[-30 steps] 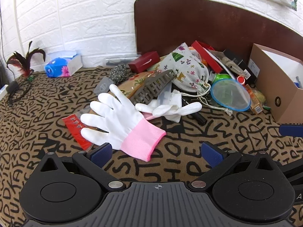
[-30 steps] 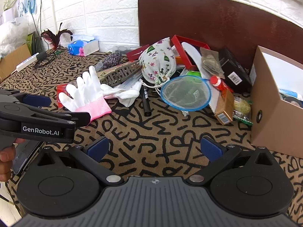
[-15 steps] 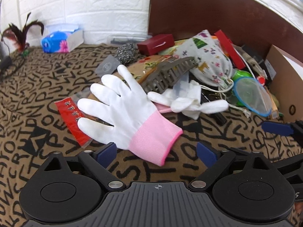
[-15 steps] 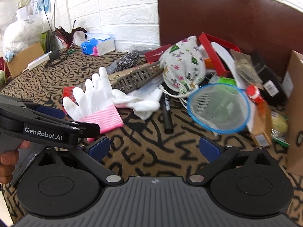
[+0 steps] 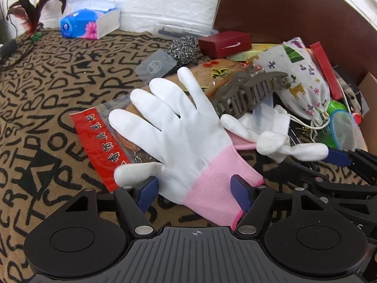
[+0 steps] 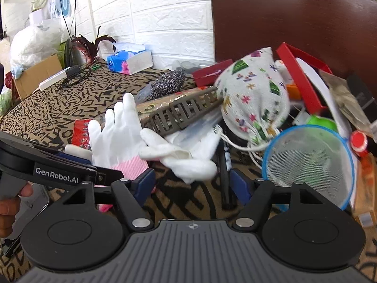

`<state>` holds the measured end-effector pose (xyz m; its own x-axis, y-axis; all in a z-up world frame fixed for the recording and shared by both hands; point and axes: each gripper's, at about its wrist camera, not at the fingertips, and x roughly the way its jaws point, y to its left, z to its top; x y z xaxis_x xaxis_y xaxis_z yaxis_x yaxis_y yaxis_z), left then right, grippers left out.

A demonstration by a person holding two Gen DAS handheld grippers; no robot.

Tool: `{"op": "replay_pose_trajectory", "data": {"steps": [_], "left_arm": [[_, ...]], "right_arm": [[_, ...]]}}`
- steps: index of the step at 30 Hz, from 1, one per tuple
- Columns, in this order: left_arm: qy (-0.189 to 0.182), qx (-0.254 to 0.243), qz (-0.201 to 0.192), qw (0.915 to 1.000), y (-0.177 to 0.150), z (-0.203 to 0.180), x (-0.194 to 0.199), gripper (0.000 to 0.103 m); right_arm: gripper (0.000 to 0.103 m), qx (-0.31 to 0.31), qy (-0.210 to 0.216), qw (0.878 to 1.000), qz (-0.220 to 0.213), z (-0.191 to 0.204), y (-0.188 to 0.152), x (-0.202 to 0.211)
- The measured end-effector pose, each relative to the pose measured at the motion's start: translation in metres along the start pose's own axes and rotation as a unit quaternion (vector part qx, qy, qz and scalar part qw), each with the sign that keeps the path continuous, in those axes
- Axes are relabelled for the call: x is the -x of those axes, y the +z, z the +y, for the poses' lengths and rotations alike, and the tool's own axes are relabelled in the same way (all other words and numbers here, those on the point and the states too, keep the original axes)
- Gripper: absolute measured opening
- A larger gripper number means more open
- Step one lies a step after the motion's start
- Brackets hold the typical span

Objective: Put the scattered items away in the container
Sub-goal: 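Reach both tools toward the white pink-cuffed gloves and close on them, then lift the gloves with the left tool while the right tool grips them too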

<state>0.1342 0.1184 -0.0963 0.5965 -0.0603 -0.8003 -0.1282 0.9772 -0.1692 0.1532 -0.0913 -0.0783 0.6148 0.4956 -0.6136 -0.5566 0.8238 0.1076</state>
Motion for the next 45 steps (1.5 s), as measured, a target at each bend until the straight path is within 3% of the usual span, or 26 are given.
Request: {"op": "replay_pose_trajectory", "data": {"steps": [2,3,4,5,6,8,9,13,22,26,31,32,33,34,36,38,39,45], "left_arm": [[0.004,-0.006,-0.003,1.0,0.003,-0.001,-0.003,0.072],[0.007,-0.009,-0.005,0.9999,0.004,-0.001,-0.004,0.064],[0.011,-0.011,-0.006,0.9999,0.006,-0.002,-0.004,0.046],[0.018,-0.014,-0.008,0.9997,0.007,-0.003,-0.005,0.037],[0.025,-0.016,-0.009,0.9995,0.008,-0.003,-0.006,0.02],[0.026,-0.014,-0.009,0.9995,0.009,-0.001,-0.006,0.01],[0.022,-0.012,-0.008,0.9997,0.009,-0.001,-0.005,0.004],[0.0,-0.035,-0.008,0.9994,0.002,-0.01,0.006,0.001],[-0.097,-0.093,0.013,0.9909,-0.034,-0.052,0.042,0.001],[-0.139,-0.123,0.019,0.9824,-0.049,-0.075,0.056,0.001],[-0.17,-0.175,0.048,0.9685,-0.077,-0.11,0.062,0.003],[-0.171,-0.184,0.052,0.9665,-0.083,-0.116,0.061,0.005],[-0.165,-0.192,0.053,0.9658,-0.088,-0.121,0.06,0.023],[-0.158,-0.199,0.051,0.9657,-0.091,-0.125,0.059,0.033],[-0.151,-0.209,0.051,0.965,-0.095,-0.13,0.057,0.045],[-0.161,-0.21,0.058,0.9627,-0.096,-0.131,0.056,0.058],[-0.165,-0.209,0.059,0.9622,-0.096,-0.131,0.056,0.064],[-0.149,-0.207,0.06,0.9651,-0.093,-0.137,0.046,0.064]], "right_arm": [[0.069,-0.001,0.001,1.0,0.002,0.0,0.002,-0.006],[0.066,-0.002,0.002,1.0,0.001,0.0,0.003,-0.008],[0.057,0.0,0.005,1.0,0.0,0.001,0.004,-0.009],[0.041,0.004,0.011,1.0,0.001,0.001,0.005,-0.011],[0.033,0.005,0.018,1.0,0.006,0.001,0.006,-0.013],[0.018,0.003,0.03,0.999,0.015,0.001,0.005,-0.013],[0.016,0.004,0.032,0.999,0.018,0.002,0.005,-0.012],[0.01,0.009,0.041,0.999,0.015,0.003,0.001,0.007],[0.009,-0.018,0.042,0.999,-0.001,-0.023,-0.026,0.098],[0.009,-0.039,0.012,0.999,0.0,-0.041,-0.05,0.145],[0.01,-0.079,-0.014,0.996,0.032,-0.06,-0.096,0.187],[0.01,-0.082,-0.019,0.996,0.04,-0.062,-0.104,0.191],[0.012,-0.084,-0.028,0.995,0.045,-0.063,-0.111,0.194],[0.017,-0.086,-0.037,0.994,0.05,-0.064,-0.118,0.195],[0.031,-0.088,-0.05,0.993,0.057,-0.064,-0.128,0.194],[0.055,-0.081,-0.055,0.994,0.054,-0.061,-0.131,0.191],[0.056,-0.075,-0.055,0.994,0.05,-0.059,-0.13,0.189],[0.06,-0.039,-0.055,0.997,0.041,-0.056,-0.117,0.168]]}}
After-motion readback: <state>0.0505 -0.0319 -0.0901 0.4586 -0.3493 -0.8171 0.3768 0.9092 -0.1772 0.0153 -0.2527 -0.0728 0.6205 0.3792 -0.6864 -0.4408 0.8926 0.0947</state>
